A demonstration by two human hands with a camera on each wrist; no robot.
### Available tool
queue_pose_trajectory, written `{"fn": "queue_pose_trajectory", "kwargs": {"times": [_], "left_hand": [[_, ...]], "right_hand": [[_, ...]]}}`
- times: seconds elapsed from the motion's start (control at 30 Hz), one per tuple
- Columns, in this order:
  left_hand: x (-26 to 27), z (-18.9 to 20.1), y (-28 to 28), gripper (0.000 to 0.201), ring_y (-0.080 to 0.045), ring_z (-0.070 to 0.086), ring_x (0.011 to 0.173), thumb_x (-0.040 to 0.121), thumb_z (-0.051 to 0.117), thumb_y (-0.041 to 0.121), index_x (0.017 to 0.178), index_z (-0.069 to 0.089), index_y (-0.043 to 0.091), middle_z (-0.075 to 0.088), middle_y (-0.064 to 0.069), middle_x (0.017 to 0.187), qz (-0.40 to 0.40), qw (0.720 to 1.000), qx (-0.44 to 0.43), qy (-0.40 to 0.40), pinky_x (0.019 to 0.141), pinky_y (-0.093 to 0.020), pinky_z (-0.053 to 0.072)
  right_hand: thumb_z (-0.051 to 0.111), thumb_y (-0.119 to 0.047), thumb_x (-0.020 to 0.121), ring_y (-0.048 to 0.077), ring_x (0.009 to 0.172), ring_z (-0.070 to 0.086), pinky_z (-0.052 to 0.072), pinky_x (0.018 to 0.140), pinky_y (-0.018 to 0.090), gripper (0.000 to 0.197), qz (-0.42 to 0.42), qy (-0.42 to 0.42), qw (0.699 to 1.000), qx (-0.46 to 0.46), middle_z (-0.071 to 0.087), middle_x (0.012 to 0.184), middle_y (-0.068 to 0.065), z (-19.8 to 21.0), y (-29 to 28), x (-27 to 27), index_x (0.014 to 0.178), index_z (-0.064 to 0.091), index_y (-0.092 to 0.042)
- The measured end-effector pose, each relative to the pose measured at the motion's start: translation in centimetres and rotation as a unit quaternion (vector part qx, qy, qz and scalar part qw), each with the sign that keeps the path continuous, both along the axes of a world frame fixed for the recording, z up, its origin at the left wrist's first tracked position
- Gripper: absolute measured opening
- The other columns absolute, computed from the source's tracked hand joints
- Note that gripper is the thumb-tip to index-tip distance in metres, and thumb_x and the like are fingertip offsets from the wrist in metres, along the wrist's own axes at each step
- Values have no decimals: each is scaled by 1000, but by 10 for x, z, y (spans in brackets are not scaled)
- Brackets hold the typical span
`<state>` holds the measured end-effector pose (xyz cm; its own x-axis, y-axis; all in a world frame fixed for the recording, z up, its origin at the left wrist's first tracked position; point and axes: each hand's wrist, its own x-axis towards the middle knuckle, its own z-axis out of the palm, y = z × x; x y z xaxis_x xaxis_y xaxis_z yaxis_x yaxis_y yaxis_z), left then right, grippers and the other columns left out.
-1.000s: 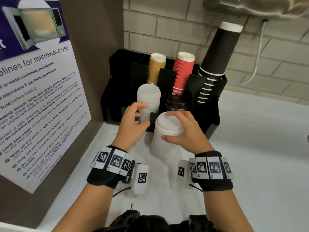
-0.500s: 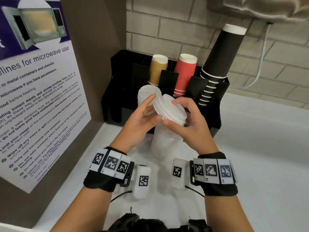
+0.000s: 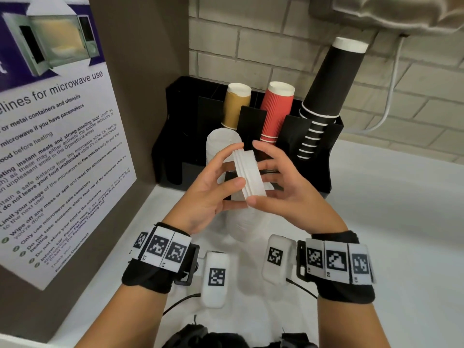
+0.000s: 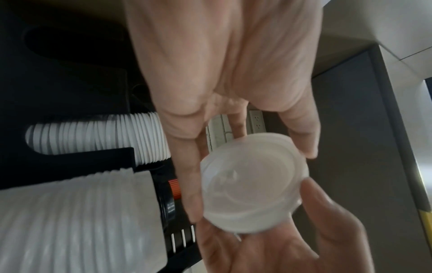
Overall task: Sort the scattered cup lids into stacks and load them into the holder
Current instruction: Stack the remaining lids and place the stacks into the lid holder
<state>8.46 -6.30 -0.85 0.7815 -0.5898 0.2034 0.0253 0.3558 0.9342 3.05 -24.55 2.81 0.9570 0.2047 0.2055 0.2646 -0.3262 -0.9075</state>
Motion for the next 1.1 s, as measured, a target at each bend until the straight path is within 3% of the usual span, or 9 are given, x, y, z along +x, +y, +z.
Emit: {"fn": "queue_pose_trajectory", "kwargs": {"times": [0.07,0.17,0.5,0.73,0.8,0.9,1.0,1.1], "left_hand": [[-2,1,1,65,-28,57,123,75,70,36,136,47,41,50,-8,140,-11,1000,12,-2,82,-42,56],[-4,2,1,63,-28,59,121,72,72,36,131,51,43,53,-8,137,-8,1000,21,2,81,-43,56],[-8,4,-5,64,-26,61,118,71,71,35,131,50,41,53,-9,136,19,1000,20,3,79,-38,56],[-10,6,-13,80,-20,62,117,66,82,46,136,43,45,50,-1,140,14,999,29,-7,79,-33,57],[-9,5,-16,84,-18,62,118,69,80,43,141,38,44,47,-3,143,20,999,28,-14,83,-33,56],[-8,5,-18,89,-19,59,122,65,82,50,142,36,45,44,-4,147,51,997,40,-30,101,-41,48],[-5,5,-12,62,-16,60,119,70,76,53,127,51,47,53,5,135,119,991,53,-29,100,-41,50],[1,3,-6,34,-15,66,107,81,64,39,115,61,36,59,2,120,185,982,48,-6,89,-35,55]], "right_hand": [[82,-28,71,16,112,56,56,85,35,80,16,11,1000,-23,52,122,-5,3,-2,-2,136,40,-50],[85,-23,69,15,111,57,57,81,33,75,11,1,1000,-7,55,123,-10,3,-2,-4,131,47,-41],[87,-26,64,16,111,59,59,80,39,73,-16,-9,1000,17,56,122,-8,2,-4,-4,127,51,-37],[89,-17,62,17,112,57,59,77,33,75,-38,-48,998,-16,54,126,-6,3,-5,-4,126,52,-31],[87,-14,64,16,114,56,58,79,31,72,-44,-70,996,-34,54,125,-7,4,-5,-3,126,52,-29],[85,-19,64,14,112,57,56,80,29,71,-65,-99,992,-51,54,124,-12,11,-18,1,125,51,-33],[84,-28,63,17,110,56,51,78,19,71,-169,-132,970,-113,52,124,-12,18,-54,13,124,48,-38],[85,-24,62,26,111,52,48,87,36,81,-283,-91,928,-223,50,128,3,14,-91,30,131,42,-25]]}}
